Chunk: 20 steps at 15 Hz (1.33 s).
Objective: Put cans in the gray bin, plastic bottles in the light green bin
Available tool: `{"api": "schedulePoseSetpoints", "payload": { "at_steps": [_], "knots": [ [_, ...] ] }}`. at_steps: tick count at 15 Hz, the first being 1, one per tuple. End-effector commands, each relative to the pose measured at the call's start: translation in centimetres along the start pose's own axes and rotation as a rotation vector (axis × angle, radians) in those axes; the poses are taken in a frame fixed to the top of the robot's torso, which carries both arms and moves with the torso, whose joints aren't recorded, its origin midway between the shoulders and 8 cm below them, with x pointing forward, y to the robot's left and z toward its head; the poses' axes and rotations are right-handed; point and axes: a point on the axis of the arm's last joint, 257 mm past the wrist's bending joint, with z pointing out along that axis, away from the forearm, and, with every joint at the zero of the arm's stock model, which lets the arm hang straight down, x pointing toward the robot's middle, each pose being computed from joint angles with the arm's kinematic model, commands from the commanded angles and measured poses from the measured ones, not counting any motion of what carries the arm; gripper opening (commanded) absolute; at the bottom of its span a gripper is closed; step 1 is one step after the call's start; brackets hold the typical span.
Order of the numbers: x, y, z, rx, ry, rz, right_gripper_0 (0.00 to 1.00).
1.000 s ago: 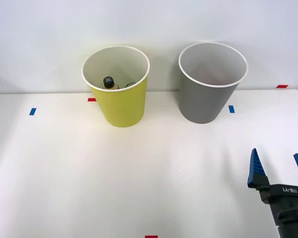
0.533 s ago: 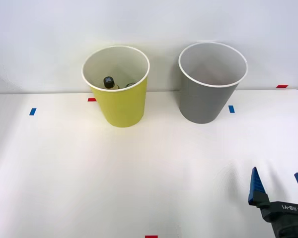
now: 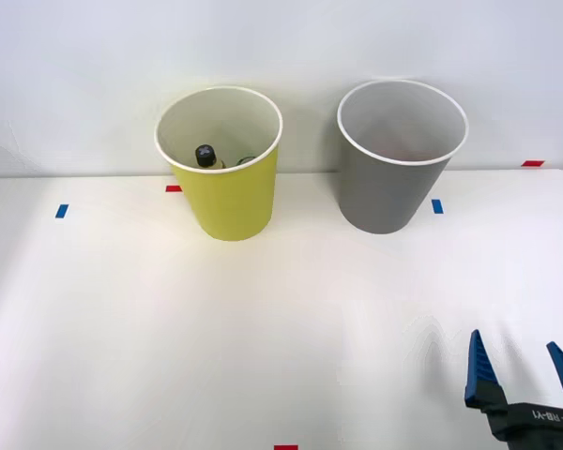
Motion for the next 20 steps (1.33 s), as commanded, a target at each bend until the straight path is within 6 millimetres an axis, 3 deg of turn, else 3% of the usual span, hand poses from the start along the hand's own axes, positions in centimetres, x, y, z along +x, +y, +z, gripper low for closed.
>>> {"api": "schedulePoseSetpoints", "payload": {
  "at_steps": [1,4,7,14,20],
  "knots": [
    [1.6,0.4,-2.2,-0.060,-0.055,0.009,1.00],
    [1.8,0.8,-4.0,-0.054,-0.065,-0.197,1.00],
    [2.8,1.3,-5.6,-0.039,-0.037,-0.289,1.00],
    [5.6,3.7,-9.2,-0.061,0.067,-0.220,1.00],
    [6.5,4.1,-10.0,-0.058,0.097,-0.198,1.00]
  ]
}}
